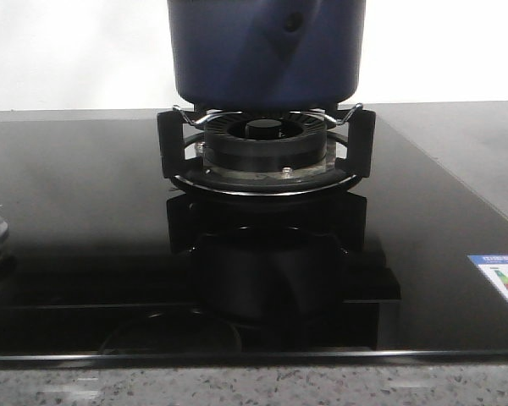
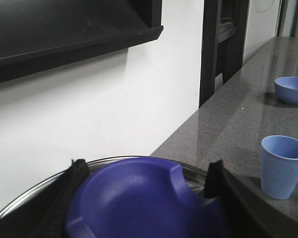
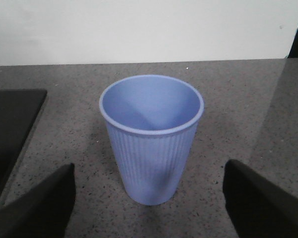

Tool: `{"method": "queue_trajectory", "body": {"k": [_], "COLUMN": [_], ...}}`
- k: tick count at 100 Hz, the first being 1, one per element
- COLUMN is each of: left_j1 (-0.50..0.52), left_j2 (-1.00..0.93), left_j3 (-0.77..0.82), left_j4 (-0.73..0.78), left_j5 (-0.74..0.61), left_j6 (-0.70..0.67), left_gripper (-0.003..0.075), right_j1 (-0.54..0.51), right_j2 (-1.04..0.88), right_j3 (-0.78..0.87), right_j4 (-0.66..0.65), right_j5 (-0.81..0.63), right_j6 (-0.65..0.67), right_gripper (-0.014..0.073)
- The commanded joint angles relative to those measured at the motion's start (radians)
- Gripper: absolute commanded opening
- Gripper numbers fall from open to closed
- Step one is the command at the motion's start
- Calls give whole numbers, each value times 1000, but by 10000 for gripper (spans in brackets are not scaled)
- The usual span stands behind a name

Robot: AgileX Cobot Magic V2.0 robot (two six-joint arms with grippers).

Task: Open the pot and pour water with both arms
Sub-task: 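Lower right gripper around the light blue ribbed cup and grasp it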

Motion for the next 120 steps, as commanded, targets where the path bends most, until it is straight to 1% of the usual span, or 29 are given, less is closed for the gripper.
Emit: {"method": "queue_trajectory", "body": {"k": [1, 23, 33, 38, 55, 80, 106, 120], "left_j1": [0, 0, 0, 0, 0, 0, 0, 0], "left_j2": [-51, -51, -51, -51, -51, -51, -51, -51], "left_j3": [-41, -41, -41, -41, -41, -41, -41, -41], "left_j4": [-95, -95, -95, -95, -95, -95, -95, -95], "left_j5": [19, 36, 37, 37, 40, 43, 46, 46], "left_j6": [-10, -10, -10, -10, -10, -10, -10, -10], "left_gripper": [253, 253, 253, 253, 253, 253, 253, 253], "right_j1": [12, 17, 17, 17, 17, 17, 17, 17], "right_j2": [20, 95, 143, 168, 258, 357, 422, 461], "right_j3": [-27, -27, -27, -27, -27, -27, -27, -27], "right_j4": [3, -16, -88, -101, -103, -103, -103, -103], "right_j5": [-104, -159, -198, -236, -383, -419, -565, -602], "right_j6": [-2, -6, -11, -11, -11, -11, -11, -11], "right_gripper": [566, 566, 566, 566, 566, 566, 566, 566]}}
